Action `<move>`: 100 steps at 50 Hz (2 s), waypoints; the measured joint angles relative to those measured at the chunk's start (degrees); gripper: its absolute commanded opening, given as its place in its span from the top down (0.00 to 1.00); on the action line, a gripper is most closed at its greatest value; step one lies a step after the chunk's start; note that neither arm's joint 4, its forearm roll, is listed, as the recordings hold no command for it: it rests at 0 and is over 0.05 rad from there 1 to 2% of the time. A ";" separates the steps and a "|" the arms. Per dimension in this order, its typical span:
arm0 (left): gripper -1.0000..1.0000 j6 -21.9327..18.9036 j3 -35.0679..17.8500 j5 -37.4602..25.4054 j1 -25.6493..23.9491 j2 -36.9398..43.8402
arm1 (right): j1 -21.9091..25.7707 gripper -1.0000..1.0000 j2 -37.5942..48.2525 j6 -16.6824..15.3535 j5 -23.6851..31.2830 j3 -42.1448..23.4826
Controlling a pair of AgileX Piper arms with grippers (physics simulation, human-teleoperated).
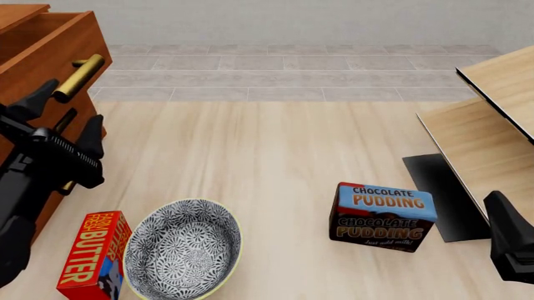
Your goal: Close the top drawer of the cabinet.
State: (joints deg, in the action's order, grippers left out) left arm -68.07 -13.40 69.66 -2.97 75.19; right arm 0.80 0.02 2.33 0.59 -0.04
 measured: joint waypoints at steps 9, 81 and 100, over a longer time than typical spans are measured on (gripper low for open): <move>0.00 0.09 0.86 -0.17 0.81 -0.60 | -0.09 0.00 0.00 -0.07 0.04 0.00; 0.00 1.77 -1.59 -0.67 13.04 -0.66 | 0.19 0.00 0.02 -0.76 0.79 0.00; 0.00 2.08 -3.14 -0.91 17.36 0.62 | 0.13 0.00 0.02 -0.59 0.87 0.00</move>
State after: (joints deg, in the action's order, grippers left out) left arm -65.99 -16.54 68.75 14.39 75.81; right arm 0.93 0.04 1.74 1.46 -0.04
